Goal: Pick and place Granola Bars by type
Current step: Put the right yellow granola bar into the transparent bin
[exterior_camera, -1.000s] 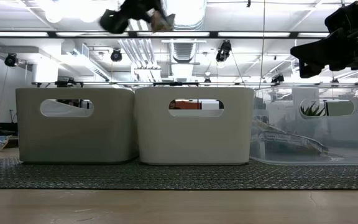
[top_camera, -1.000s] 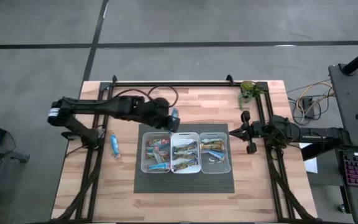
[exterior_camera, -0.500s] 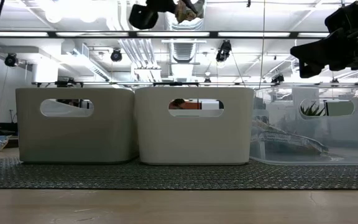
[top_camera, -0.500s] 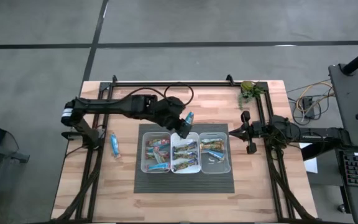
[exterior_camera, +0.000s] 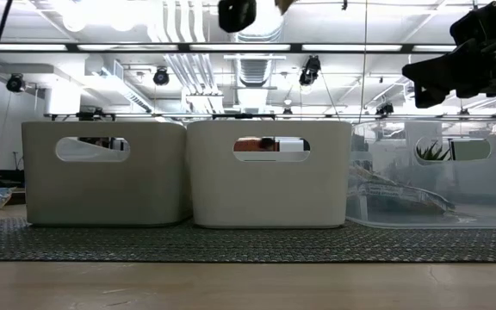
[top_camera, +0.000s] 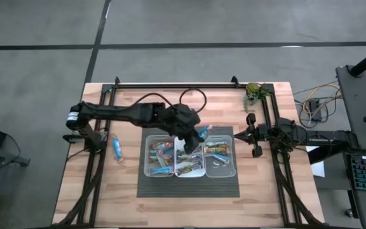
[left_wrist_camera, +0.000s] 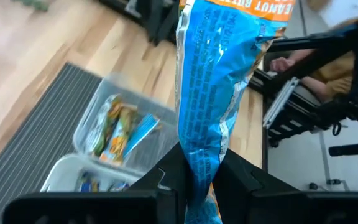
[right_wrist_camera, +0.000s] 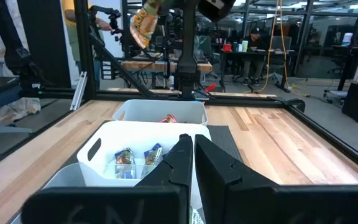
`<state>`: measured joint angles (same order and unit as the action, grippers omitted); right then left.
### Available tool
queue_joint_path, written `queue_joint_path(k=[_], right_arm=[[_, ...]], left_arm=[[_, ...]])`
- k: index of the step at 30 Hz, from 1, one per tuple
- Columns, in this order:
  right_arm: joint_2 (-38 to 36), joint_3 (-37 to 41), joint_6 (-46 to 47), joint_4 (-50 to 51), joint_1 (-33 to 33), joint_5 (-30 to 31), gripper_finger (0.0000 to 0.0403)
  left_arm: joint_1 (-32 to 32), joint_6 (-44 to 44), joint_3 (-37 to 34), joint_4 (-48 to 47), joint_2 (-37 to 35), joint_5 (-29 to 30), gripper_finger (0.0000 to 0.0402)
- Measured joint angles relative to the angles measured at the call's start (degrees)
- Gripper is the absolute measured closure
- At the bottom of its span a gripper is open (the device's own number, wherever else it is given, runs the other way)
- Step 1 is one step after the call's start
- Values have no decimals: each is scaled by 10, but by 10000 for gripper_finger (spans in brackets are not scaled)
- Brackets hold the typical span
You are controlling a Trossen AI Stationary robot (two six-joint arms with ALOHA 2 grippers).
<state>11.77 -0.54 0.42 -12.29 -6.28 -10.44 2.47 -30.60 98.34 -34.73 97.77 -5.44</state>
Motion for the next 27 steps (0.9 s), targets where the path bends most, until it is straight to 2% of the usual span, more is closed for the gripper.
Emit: queue_joint_path(k=[6, 15, 27], right_arm=[[0, 0, 0, 0, 0, 0, 394], [0, 0, 0, 0, 0, 0, 394], [0, 0, 0, 0, 0, 0, 394]], left_arm=[[10, 39, -1, 52, 16, -4, 355], [11, 95, 0, 135, 82, -51, 355], [10, 96, 1, 283, 159, -72, 355]])
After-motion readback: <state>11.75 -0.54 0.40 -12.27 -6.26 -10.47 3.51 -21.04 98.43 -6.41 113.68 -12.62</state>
